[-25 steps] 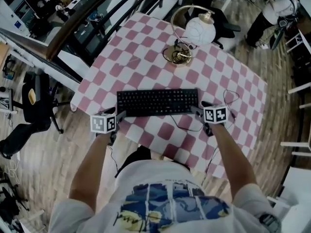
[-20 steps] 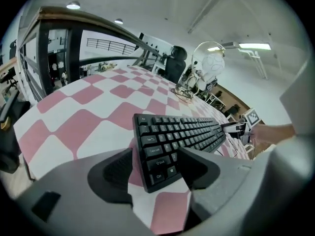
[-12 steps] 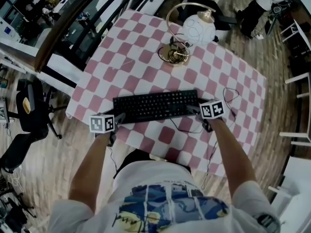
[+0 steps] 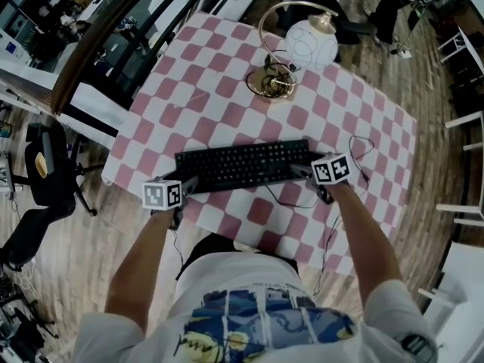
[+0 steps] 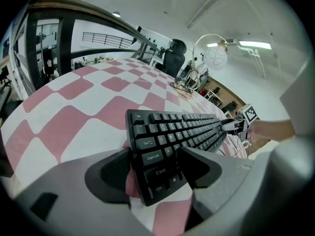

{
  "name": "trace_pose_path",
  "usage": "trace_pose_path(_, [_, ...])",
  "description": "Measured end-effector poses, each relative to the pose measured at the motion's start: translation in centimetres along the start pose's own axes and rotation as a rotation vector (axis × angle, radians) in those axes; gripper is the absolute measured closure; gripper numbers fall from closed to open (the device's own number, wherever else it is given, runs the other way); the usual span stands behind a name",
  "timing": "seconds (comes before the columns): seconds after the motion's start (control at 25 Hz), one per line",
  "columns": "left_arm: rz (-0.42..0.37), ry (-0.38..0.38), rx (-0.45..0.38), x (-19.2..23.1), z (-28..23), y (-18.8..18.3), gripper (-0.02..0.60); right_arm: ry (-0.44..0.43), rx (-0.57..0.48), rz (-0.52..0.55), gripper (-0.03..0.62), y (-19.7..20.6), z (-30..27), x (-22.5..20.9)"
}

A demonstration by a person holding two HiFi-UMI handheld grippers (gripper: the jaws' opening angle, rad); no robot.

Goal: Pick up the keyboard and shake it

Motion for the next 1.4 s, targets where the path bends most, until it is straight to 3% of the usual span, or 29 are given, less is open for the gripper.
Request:
trace_pose_path(0.24, [0.028, -0.033, -0.006, 0.1, -0.2, 0.1, 0.284, 0.021, -0.022, 0.01, 0.24, 0.4, 0.2, 0.2])
trace_pose_path(0.64, [0.045, -0.069, -0.084, -0.4, 2.2, -0.3, 0.305, 0.042, -0.084, 0.088, 0.284, 0.8, 2.3, 1.7])
trace_pose_path(0.96, [0.051, -0.086, -0.166, -2.1, 4.6, -0.2, 0.307, 0.088, -0.169, 0.226, 0.299, -0.6, 5.9, 3.4])
trace_pose_path(1.4, [0.029, -0.116, -0.34, -5.6, 10.5, -2.3, 0.307, 0.15, -0.309, 0.439, 0.302, -3.6, 13.5, 7.6])
Point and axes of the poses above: the fingertips, and each gripper's own axes: z backward along the fingers, x to its left, y out of its underside, the point moved 3 cm from there along z, backward along the fingers, and after that the axes turned 13 degrees about -y, right-handed, at the moved point
